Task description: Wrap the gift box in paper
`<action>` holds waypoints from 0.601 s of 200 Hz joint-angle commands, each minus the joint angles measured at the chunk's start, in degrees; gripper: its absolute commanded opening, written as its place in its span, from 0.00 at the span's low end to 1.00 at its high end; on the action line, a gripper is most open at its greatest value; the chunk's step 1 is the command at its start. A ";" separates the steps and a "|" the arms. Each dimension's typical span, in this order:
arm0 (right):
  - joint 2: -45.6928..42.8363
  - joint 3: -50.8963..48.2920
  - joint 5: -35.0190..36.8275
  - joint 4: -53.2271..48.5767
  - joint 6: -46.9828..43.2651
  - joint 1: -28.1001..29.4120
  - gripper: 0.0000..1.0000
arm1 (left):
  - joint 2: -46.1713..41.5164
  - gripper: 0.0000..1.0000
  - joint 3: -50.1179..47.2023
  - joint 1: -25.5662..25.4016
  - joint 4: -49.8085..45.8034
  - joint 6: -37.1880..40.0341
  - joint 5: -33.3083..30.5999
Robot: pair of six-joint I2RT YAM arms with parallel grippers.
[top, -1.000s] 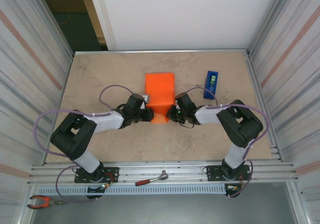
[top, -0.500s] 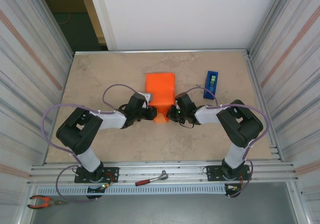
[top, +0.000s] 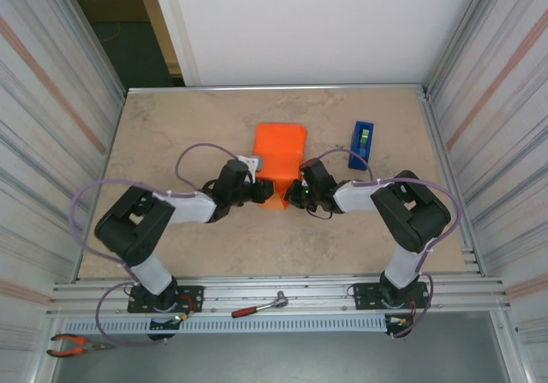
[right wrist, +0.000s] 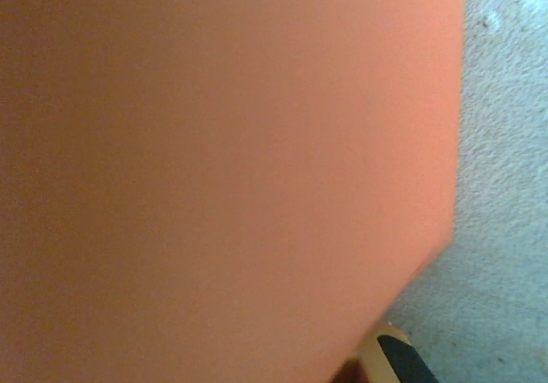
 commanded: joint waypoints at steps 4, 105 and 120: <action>1.30 -2.27 1.79 -4.98 -1.67 0.02 0.00 | -9.85 0.21 -3.68 0.47 -5.82 -0.45 -4.36; 2.18 -1.65 1.13 -4.73 -1.93 -0.30 0.00 | -10.21 0.29 -8.37 8.03 -12.13 -0.61 -7.86; 2.19 -1.71 1.13 -4.71 -1.93 -0.24 0.00 | -10.58 0.38 -9.02 8.03 -11.45 0.02 -6.64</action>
